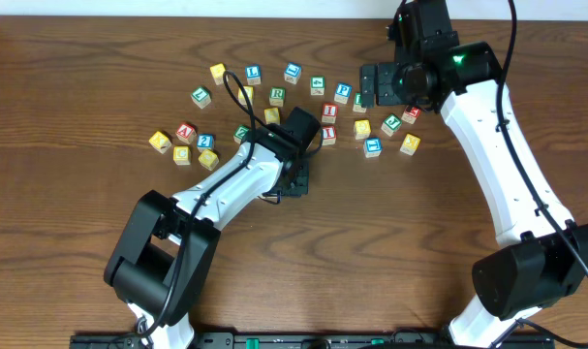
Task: Spell out NEURIPS
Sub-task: 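Open the left gripper and release the U block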
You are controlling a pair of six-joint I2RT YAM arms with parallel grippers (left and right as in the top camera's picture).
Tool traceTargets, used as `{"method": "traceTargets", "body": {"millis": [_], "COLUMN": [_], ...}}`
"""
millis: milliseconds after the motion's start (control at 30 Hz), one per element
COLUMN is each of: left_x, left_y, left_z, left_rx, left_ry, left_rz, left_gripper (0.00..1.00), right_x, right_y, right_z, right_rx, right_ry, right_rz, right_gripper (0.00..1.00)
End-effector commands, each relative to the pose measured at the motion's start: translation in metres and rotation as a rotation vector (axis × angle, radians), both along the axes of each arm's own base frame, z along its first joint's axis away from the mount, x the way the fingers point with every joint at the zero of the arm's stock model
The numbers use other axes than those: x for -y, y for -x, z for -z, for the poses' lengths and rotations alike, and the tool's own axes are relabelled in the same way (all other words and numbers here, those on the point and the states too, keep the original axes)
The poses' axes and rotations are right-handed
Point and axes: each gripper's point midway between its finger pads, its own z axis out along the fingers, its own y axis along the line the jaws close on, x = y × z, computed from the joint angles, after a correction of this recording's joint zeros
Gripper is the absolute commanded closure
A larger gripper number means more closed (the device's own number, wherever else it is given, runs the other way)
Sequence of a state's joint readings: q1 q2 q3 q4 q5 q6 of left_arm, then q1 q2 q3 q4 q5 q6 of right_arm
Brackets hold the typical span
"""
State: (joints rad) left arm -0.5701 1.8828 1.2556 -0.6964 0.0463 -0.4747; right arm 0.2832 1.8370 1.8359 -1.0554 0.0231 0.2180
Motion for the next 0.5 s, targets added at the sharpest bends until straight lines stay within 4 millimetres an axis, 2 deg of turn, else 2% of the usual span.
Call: {"method": "traceTargets", "body": {"millis": [0,233,467], "left_x": [-0.011,-0.010,-0.007], "left_y": [0.001,0.000,-0.005], "left_z": [0.008,0.006,-0.008], "left_rx": [-0.015,-0.017,-0.008], "left_ry": [-0.040,-0.041,-0.037], "left_rz": [-0.024,-0.024,-0.020], "left_gripper": [0.69,0.68,0.68], "right_x": [-0.003,-0.003,-0.003], "right_y": [0.000,0.000,0.000], "right_z": [-0.012,-0.012,-0.012], "right_rx": [0.033,0.033,0.033], "right_ry": [0.009,0.009,0.009], "right_rz": [-0.016,-0.016,-0.016], "right_gripper": [0.01,0.01,0.01]}}
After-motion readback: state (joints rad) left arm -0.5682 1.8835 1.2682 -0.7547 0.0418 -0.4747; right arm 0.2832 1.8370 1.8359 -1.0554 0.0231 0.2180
